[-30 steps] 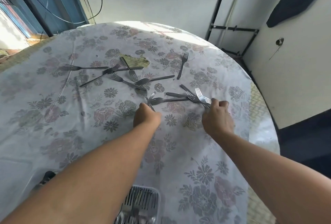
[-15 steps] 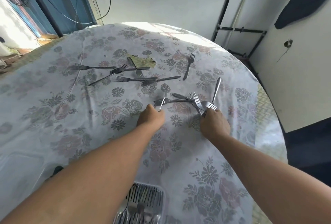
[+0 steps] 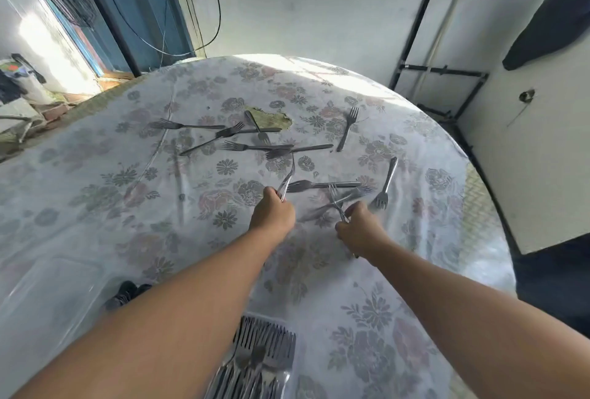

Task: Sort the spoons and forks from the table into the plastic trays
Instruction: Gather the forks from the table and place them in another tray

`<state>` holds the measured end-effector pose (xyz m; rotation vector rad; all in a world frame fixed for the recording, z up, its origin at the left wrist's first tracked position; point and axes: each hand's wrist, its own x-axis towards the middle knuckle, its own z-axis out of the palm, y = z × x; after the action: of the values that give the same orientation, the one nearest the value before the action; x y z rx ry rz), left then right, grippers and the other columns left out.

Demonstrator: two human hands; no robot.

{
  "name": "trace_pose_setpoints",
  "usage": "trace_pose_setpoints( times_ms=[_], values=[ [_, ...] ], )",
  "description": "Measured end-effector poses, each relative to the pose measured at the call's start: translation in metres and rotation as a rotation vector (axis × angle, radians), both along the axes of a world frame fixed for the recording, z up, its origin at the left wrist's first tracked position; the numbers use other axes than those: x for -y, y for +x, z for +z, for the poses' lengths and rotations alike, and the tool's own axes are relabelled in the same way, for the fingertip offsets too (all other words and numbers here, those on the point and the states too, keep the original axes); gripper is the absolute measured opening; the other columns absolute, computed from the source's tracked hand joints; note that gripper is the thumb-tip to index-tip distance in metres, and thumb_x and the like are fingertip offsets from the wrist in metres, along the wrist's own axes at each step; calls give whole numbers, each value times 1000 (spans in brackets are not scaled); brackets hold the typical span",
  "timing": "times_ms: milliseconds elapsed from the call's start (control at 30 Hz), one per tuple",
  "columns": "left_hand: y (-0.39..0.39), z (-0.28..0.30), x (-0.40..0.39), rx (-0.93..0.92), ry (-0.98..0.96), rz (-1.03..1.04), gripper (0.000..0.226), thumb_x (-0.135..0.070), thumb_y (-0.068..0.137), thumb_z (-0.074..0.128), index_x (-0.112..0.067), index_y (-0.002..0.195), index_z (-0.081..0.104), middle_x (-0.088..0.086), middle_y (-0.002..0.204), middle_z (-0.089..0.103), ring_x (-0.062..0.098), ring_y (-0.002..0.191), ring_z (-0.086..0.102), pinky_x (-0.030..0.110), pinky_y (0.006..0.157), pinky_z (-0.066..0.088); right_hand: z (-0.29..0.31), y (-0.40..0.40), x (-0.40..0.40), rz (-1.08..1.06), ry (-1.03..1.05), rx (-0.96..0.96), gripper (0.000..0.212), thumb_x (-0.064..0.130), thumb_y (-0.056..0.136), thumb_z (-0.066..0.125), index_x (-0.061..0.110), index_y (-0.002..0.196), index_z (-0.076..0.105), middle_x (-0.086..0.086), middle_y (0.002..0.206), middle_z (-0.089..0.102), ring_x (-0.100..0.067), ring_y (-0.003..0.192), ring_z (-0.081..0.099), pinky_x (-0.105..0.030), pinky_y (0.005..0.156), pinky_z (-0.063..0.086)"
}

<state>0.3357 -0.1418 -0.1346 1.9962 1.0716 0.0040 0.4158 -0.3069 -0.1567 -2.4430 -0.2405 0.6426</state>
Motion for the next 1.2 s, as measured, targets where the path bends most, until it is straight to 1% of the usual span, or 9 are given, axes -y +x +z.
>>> trace_pose_setpoints(
  times_ms=[100,167,267,433,600,867,1000,1067,1200],
  values=[
    [-6,11,-5,72,-110,60,33,-29,100,41,-4,115,56,19,99,62,36,92,60,36,65,37,4,-13,-9,-79,129,-67,26,26,94,59,12,115,55,-10,96,69,-28,82,67,-39,64,59],
    [-13,16,-8,134,-179,54,48,-45,99,41,-2,102,63,19,88,61,33,81,59,34,60,34,9,-27,-15,-130,171,-93,17,24,94,58,8,96,65,-2,73,65,-19,58,55,-25,51,41],
    [-25,21,-17,160,-198,-26,33,-37,104,39,-12,92,56,7,79,57,24,68,51,31,60,34,15,-52,-23,-221,205,-147,22,21,90,55,13,69,52,-6,61,48,-20,48,35,-23,49,26],
    [-70,43,-21,192,-490,-21,21,-15,107,34,-9,96,51,8,69,65,17,45,53,20,46,33,34,-100,-36,-378,257,-173,24,21,97,56,17,76,47,-3,72,47,-17,56,41,-24,50,35],
    [-122,64,-23,180,-642,-103,25,-13,108,26,-6,127,41,19,93,72,24,52,69,22,43,39,53,-150,-53,-468,370,-149,27,23,100,50,10,77,52,-10,75,52,-18,52,37,-26,48,27],
    [-187,74,-4,136,-605,-280,21,-18,108,33,-9,121,46,14,86,77,27,60,71,25,45,43,67,-229,-55,-562,578,-198,33,36,101,62,3,101,68,-6,70,53,-16,48,45,-26,45,35],
    [-215,67,3,105,-614,-388,20,-23,109,40,-8,116,51,19,89,77,33,70,73,45,69,63,64,-258,-44,-592,765,-378,21,25,98,67,5,90,69,-5,57,52,-24,46,55,-34,50,52],
    [-227,63,7,97,-582,-412,19,-19,107,40,-8,116,52,24,95,76,35,75,73,56,81,61,57,-267,-39,-609,802,-409,18,25,94,70,8,93,73,-4,59,46,-21,47,46,-29,45,43],
    [-251,63,20,113,-541,-378,24,-14,107,39,-10,117,60,18,100,77,26,73,73,33,60,60,52,-285,-26,-555,839,-492,27,32,94,69,7,100,75,-3,61,50,-15,45,40,-25,38,28]
  ],
)
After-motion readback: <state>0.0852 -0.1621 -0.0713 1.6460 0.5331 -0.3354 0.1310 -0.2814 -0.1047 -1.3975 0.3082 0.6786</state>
